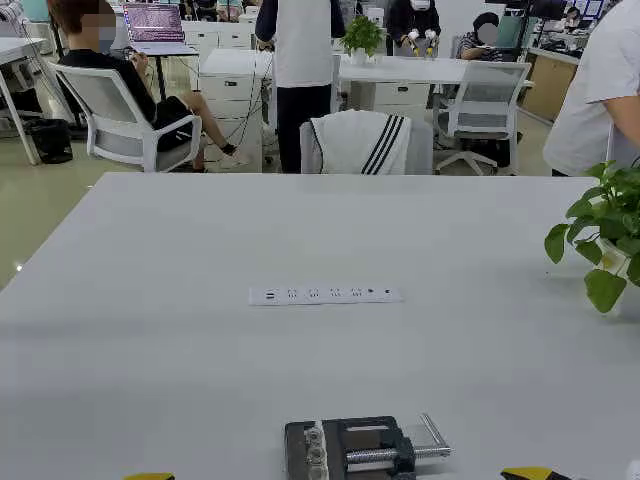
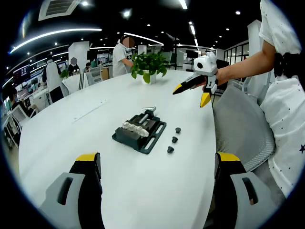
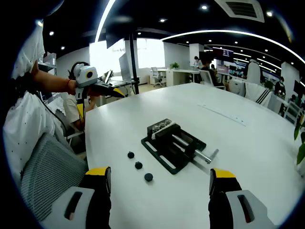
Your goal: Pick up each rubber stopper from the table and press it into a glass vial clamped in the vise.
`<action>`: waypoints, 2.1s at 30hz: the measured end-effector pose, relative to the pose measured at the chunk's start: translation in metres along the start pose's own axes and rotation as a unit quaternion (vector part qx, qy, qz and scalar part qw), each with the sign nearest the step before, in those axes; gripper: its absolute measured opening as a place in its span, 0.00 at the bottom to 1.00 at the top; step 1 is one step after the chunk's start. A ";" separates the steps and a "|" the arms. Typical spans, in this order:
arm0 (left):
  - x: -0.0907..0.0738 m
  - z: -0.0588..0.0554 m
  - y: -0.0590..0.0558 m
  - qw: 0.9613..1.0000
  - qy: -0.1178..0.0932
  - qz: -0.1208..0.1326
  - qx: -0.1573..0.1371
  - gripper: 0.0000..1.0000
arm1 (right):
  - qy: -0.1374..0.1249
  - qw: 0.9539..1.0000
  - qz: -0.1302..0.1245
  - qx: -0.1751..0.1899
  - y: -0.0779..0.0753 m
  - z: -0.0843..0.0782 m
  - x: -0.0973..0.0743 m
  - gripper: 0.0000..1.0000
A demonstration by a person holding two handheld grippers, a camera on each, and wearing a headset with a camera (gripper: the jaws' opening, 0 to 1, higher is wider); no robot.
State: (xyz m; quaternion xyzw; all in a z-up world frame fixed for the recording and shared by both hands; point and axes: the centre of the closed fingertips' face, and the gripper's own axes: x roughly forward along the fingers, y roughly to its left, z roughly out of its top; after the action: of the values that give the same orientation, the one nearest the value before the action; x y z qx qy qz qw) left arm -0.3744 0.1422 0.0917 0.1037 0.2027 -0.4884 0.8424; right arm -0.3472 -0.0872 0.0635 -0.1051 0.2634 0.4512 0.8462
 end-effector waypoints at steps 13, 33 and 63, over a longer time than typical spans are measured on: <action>0.001 -0.004 -0.003 1.000 -0.010 0.007 -0.005 0.99 | 0.003 1.000 0.007 -0.009 0.005 0.007 0.000 0.84; 0.009 -0.013 0.000 1.000 -0.013 0.003 -0.015 0.99 | 0.028 0.999 0.024 -0.011 0.013 0.000 0.010 0.83; 0.014 -0.018 -0.004 0.999 -0.036 -0.001 -0.022 0.99 | 0.223 0.956 0.141 -0.127 0.036 -0.018 0.058 0.43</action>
State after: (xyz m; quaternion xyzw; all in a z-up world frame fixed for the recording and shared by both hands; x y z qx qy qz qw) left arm -0.3754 0.1359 0.0698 0.0670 0.1832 -0.4882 0.8507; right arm -0.3569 -0.0329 0.0194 -0.2712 0.3987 0.5608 0.6730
